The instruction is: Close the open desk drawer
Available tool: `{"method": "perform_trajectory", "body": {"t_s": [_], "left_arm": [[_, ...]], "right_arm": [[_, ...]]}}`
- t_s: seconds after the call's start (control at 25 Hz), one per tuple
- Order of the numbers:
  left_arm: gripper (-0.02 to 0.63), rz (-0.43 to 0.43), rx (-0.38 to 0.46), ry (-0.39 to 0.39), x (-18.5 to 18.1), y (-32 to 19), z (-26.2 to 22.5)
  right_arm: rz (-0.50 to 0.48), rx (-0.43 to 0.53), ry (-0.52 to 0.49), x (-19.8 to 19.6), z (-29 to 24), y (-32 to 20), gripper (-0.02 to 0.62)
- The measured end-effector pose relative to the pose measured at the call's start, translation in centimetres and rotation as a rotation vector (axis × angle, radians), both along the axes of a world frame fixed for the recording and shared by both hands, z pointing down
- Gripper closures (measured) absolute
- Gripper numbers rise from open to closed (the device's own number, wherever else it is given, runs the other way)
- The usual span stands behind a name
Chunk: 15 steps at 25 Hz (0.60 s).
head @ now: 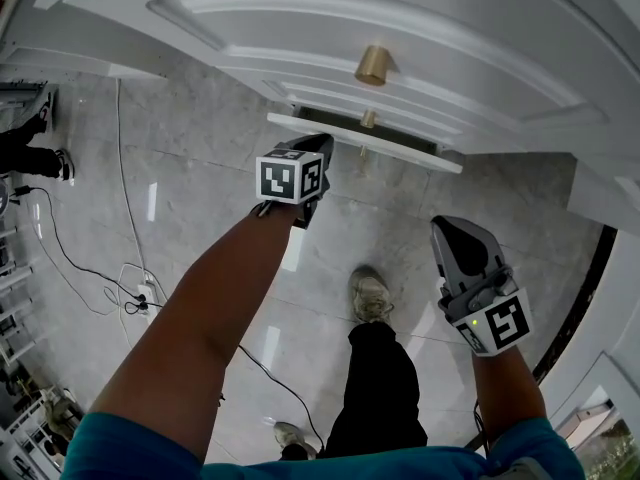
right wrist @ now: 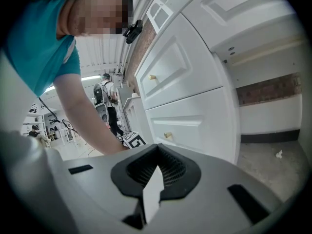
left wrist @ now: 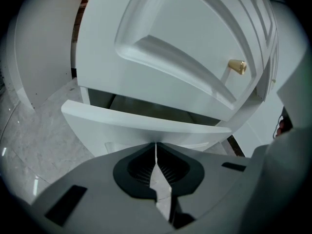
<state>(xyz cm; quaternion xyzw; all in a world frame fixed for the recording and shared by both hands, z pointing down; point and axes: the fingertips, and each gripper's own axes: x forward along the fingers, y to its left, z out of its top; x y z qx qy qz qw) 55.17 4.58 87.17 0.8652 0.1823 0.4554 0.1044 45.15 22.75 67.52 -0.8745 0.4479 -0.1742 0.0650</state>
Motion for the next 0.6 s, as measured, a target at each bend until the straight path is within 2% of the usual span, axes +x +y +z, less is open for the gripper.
{"method": "perform_trajectory", "body": {"t_s": [0.36,0.6], "left_arm": [[0.584,0.014,0.008,-0.012,0.4,0.2,0.2],[0.584,0.011,0.027,-0.015,2.8,0.3,0.2]], "right_arm": [[0.007,-0.001,-0.007,0.0,-0.1,0.4,0.574],[0.002,0.003,-0.011,0.2,0.0,0.5,0.574]]}}
